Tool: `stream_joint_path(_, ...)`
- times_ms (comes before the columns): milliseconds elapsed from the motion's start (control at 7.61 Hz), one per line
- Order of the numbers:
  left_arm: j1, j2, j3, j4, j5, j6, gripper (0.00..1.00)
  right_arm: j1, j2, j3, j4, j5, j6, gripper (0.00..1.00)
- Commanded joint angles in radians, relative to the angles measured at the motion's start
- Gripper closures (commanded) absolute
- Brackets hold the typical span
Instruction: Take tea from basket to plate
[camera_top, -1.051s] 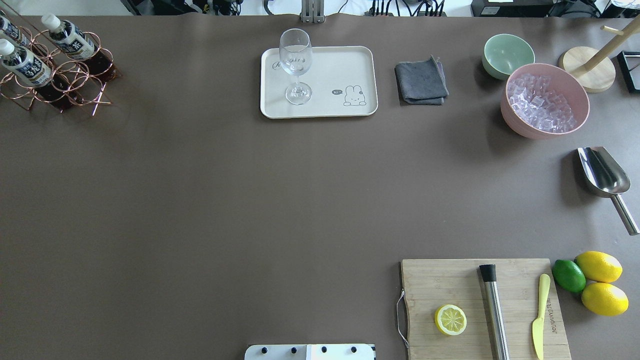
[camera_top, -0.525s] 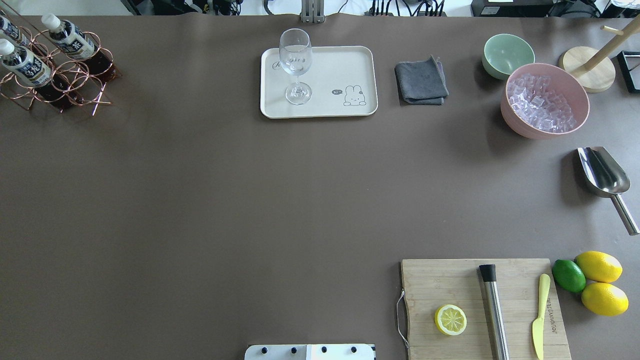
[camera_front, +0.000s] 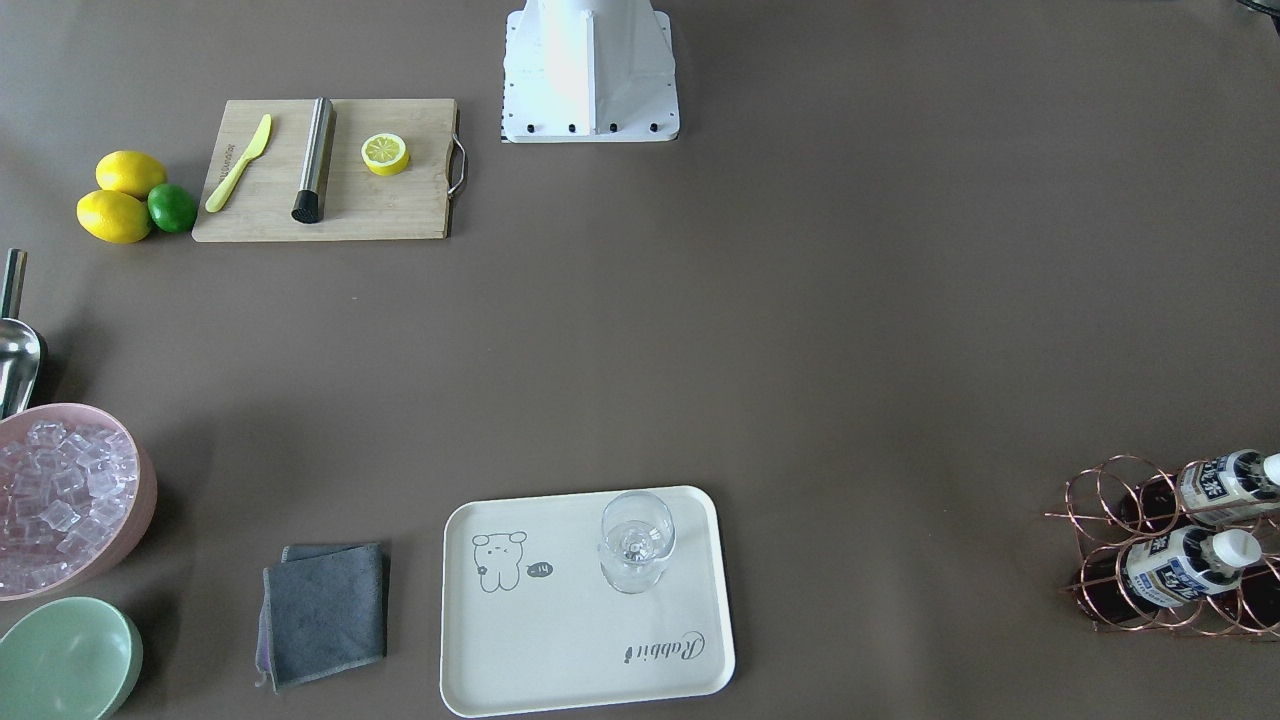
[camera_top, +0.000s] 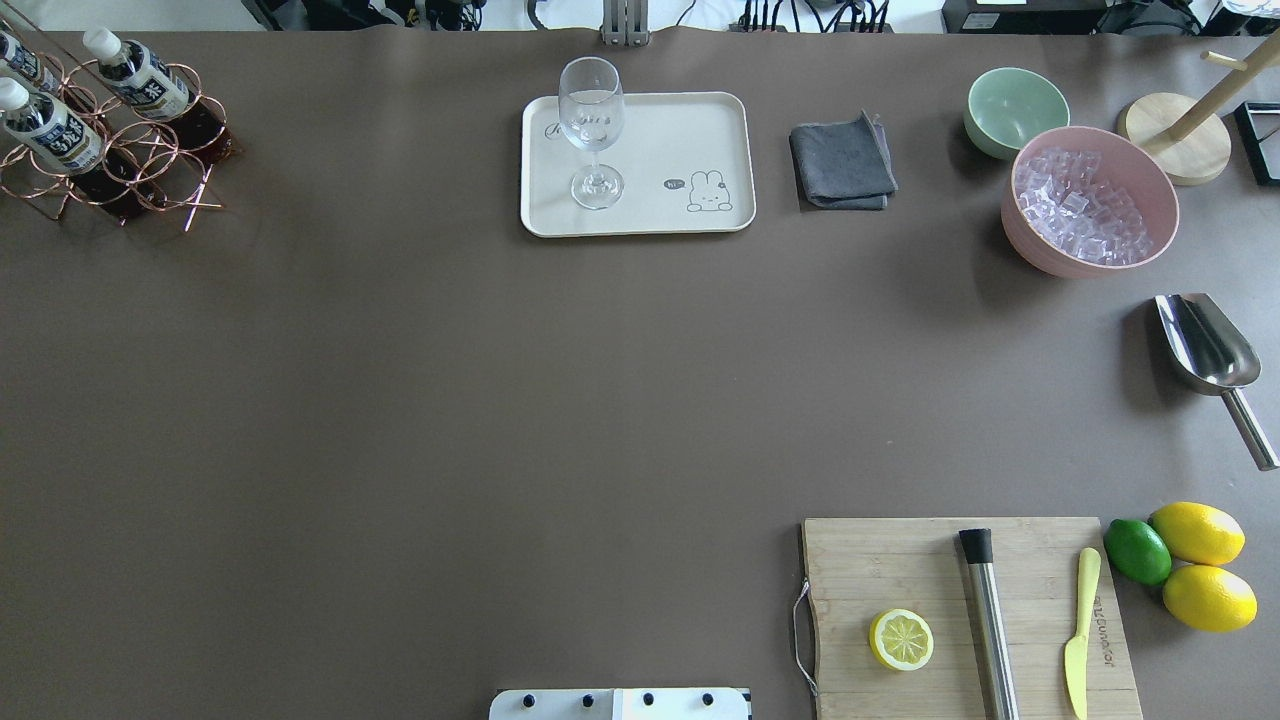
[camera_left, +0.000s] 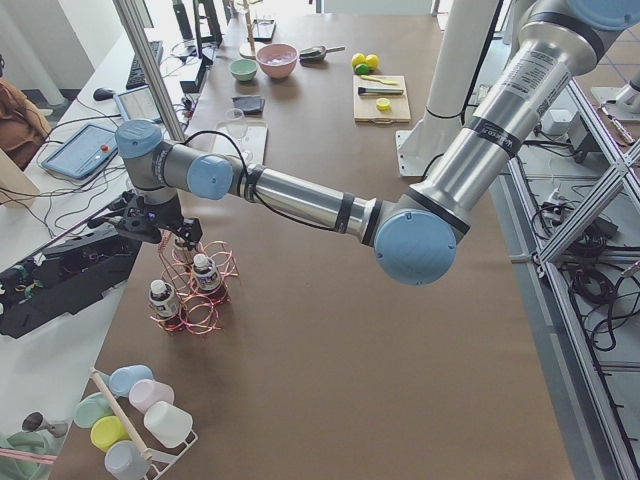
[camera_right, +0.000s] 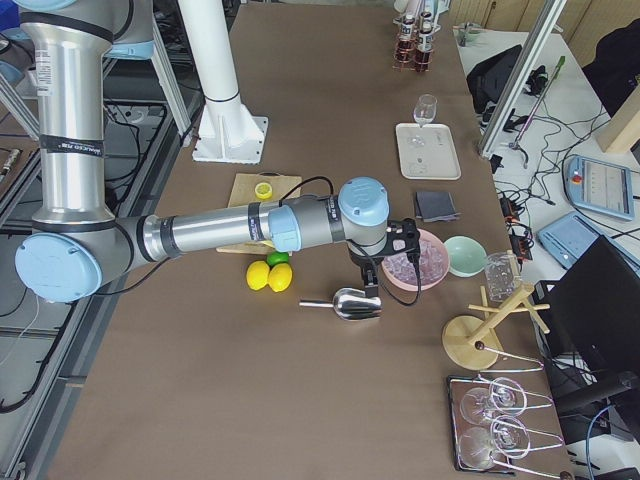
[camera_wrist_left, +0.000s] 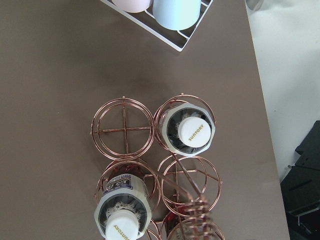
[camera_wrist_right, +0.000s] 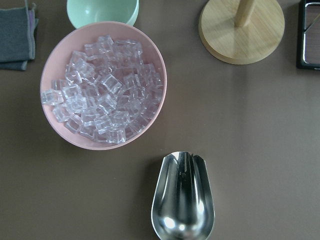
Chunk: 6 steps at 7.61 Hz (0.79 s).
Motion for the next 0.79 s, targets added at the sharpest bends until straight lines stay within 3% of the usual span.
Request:
stream_joint_path(0, 0.007, 0.001, 0.006, -0.004, 0.0, 0.003, 0.31, -0.012, 0.064, 0.025, 0.001, 0.087, 0.002, 0.0)
stream_joint_path(394, -0.002, 0.004, 0.011, -0.008, -0.002, 0.009, 0.4, -0.064, 0.149, 0.032, 0.003, 0.087, 0.001, 0.0)
stream_joint_path(525, -0.006, 0.004, 0.011, -0.009, -0.002, 0.009, 0.49, -0.092, 0.174, 0.045, 0.011, 0.085, -0.006, 0.0)
stream_joint_path(657, -0.004, 0.002, 0.011, -0.009, -0.002, 0.009, 0.63, -0.129, 0.174, 0.038, 0.122, 0.085, 0.0, 0.0)
